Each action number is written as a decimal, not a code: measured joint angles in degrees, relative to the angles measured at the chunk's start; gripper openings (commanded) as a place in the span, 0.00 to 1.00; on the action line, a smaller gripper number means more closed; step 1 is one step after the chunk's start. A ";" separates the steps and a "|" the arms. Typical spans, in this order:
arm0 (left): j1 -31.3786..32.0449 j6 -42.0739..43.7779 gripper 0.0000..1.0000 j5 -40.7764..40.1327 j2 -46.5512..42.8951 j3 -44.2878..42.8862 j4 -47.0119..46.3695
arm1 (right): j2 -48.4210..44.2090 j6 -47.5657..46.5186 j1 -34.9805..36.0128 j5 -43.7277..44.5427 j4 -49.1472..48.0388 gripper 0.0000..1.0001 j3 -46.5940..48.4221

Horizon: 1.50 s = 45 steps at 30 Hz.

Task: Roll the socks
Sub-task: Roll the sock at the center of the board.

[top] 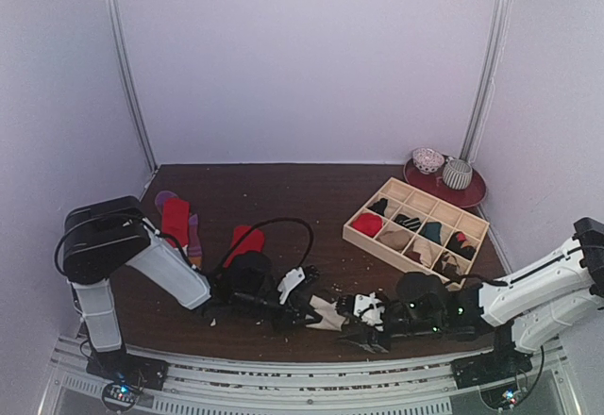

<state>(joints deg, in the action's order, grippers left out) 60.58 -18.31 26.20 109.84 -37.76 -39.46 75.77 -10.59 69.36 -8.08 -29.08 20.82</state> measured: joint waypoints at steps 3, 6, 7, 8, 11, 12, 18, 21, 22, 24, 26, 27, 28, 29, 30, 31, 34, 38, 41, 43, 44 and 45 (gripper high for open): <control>-0.28 -0.09 0.00 0.79 0.37 -0.26 0.00 | 0.13 -0.22 1.46 3.28 -1.60 0.57 -0.31; -0.46 -0.09 0.00 1.36 0.61 -0.57 0.02 | 1.46 -0.31 1.64 5.49 -2.40 0.57 -0.28; -0.50 -0.09 0.00 1.51 0.66 -0.57 0.02 | 2.40 -0.22 1.64 6.27 -2.32 0.57 -0.15; -0.55 -0.09 0.00 1.66 0.70 -0.57 0.02 | 3.61 -0.13 1.64 6.95 -2.27 0.57 0.04; -0.63 -0.09 0.00 1.81 0.74 -0.50 0.00 | 7.13 0.48 1.64 8.85 -2.14 0.57 0.44; -0.63 -0.09 0.00 1.86 0.74 -0.50 -0.02 | 7.93 0.57 1.64 9.20 -2.16 0.57 0.46; -0.66 -0.09 0.00 1.95 0.79 -0.50 -0.15 | 11.54 0.92 1.51 10.43 -3.04 0.57 1.62; -0.66 -0.09 0.00 1.95 0.79 -0.52 -0.15 | 12.55 0.92 1.22 10.36 -2.93 0.56 2.54; -0.66 -0.09 0.00 1.95 0.81 -0.52 -0.15 | 12.76 0.94 1.11 10.16 -2.95 0.56 2.69; -0.66 -0.09 0.00 1.97 0.83 -0.52 -0.20 | 13.11 1.38 0.52 9.01 -2.93 0.52 2.95; -0.70 -0.09 0.00 2.03 0.87 -0.52 -0.24 | 13.66 1.84 -0.04 7.80 -2.82 0.46 3.39; -0.72 -0.09 0.00 2.10 0.90 -0.52 -0.31 | 14.27 2.34 -0.42 7.23 -2.49 0.44 3.96; -0.76 -0.09 0.00 2.19 0.98 -0.55 -0.48 | 15.10 3.10 -0.83 6.73 -2.23 0.42 4.70; -0.79 -0.09 0.00 2.21 1.03 -0.55 -0.74 | 15.80 3.65 -1.20 6.25 -2.19 0.41 5.31; -0.81 -0.09 0.00 2.21 1.05 -0.52 -1.03 | 16.63 4.87 -1.46 5.55 -2.49 0.40 5.79; -0.87 -0.09 0.00 2.23 1.05 -0.50 -1.16 | 16.96 5.49 -1.95 4.98 -2.89 0.38 5.86; -0.98 -0.09 0.07 2.01 0.72 0.15 -1.86 | 18.16 9.35 -2.62 3.13 -5.31 0.29 5.75; -1.07 0.17 0.22 0.17 -1.33 1.73 -1.25 | 19.91 14.67 -4.15 -1.18 -9.22 0.21 5.49; -0.59 2.23 0.37 -4.35 -5.64 3.04 2.40 | 22.38 19.32 -7.08 -9.35 -10.88 0.19 6.69; -0.44 4.44 0.41 -6.84 -8.07 4.09 3.52 | 23.67 21.29 -8.87 -14.21 -10.23 0.19 8.13; -0.37 5.86 0.42 -7.87 -9.73 4.90 3.69 | 24.48 22.25 -9.90 -17.11 -9.62 0.19 9.27; -0.37 7.23 0.43 -8.81 -11.37 5.73 3.65 | 25.29 23.08 -10.75 -19.61 -8.90 0.19 10.34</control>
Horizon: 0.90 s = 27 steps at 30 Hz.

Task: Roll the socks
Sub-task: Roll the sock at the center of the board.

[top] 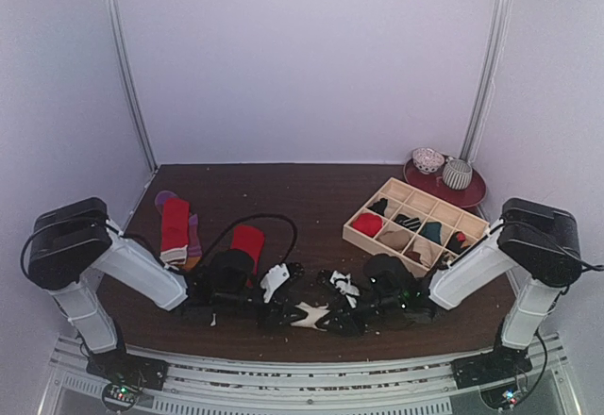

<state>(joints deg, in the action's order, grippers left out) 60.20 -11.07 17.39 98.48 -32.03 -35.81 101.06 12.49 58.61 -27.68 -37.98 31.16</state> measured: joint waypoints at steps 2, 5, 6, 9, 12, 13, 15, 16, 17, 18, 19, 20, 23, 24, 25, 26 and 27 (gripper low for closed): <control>0.00 2.54 0.45 -0.98 -2.64 1.51 -0.52 | 1.46 1.31 -1.55 -4.83 1.97 0.20 2.16; 0.00 5.35 0.55 -1.27 -3.98 3.21 -3.04 | 3.26 2.54 -3.48 -10.86 5.07 0.20 4.90; 0.00 5.92 0.59 -1.22 -3.87 3.58 -3.74 | 3.58 2.67 -3.76 -11.76 5.55 0.20 5.18; 0.02 6.93 0.63 -0.15 -2.38 5.29 -7.34 | 5.11 3.21 -4.74 -15.82 8.44 0.20 7.39; 0.28 6.95 0.66 1.14 -0.02 7.19 -10.93 | 6.19 3.41 -5.14 -18.58 11.43 0.20 9.44; 0.44 6.91 0.66 1.46 0.59 7.85 -11.80 | 6.54 3.41 -5.22 -19.41 12.59 0.20 10.23; 0.66 6.80 0.61 1.95 1.40 8.98 -13.49 | 6.99 3.39 -5.35 -20.41 14.23 0.20 11.28; 0.68 6.69 0.55 2.16 1.92 9.31 -14.27 | 7.21 3.39 -5.38 -20.90 15.02 0.21 11.78; 0.74 6.49 0.50 2.29 2.54 9.42 -14.88 | 7.39 3.39 -5.40 -21.33 15.65 0.21 12.20; 0.76 6.23 0.43 2.40 3.26 9.42 -15.54 | 7.52 3.37 -5.42 -21.68 16.33 0.21 12.63; 0.76 6.19 0.36 2.56 3.80 9.42 -15.91 | 7.63 3.28 -5.42 -21.90 17.16 0.21 13.14; 0.76 5.75 0.28 2.86 4.42 9.42 -16.37 | 7.65 3.10 -5.46 -21.99 18.08 0.21 13.68; 0.76 5.01 0.03 3.61 5.01 9.40 -16.81 | 7.72 2.43 -5.55 -22.14 20.35 0.22 14.99; 0.76 4.70 0.00 3.78 5.01 9.33 -16.72 | 7.76 2.27 -5.60 -22.18 21.24 0.22 15.43; 0.76 4.46 0.00 3.89 5.01 9.25 -16.50 | 7.78 2.14 -5.64 -22.25 21.88 0.23 15.72; 0.74 4.24 0.00 3.91 5.01 9.18 -16.33 | 7.82 1.95 -5.68 -22.32 22.47 0.25 16.00; 0.70 4.11 0.00 3.91 5.01 9.09 -16.17 | 7.87 1.68 -5.68 -22.38 23.12 0.29 16.31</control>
<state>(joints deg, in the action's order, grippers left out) 60.90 -6.96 21.30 103.48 -22.94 -51.99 108.92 14.17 52.93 -50.06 -14.85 47.46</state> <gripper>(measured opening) 0.050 0.229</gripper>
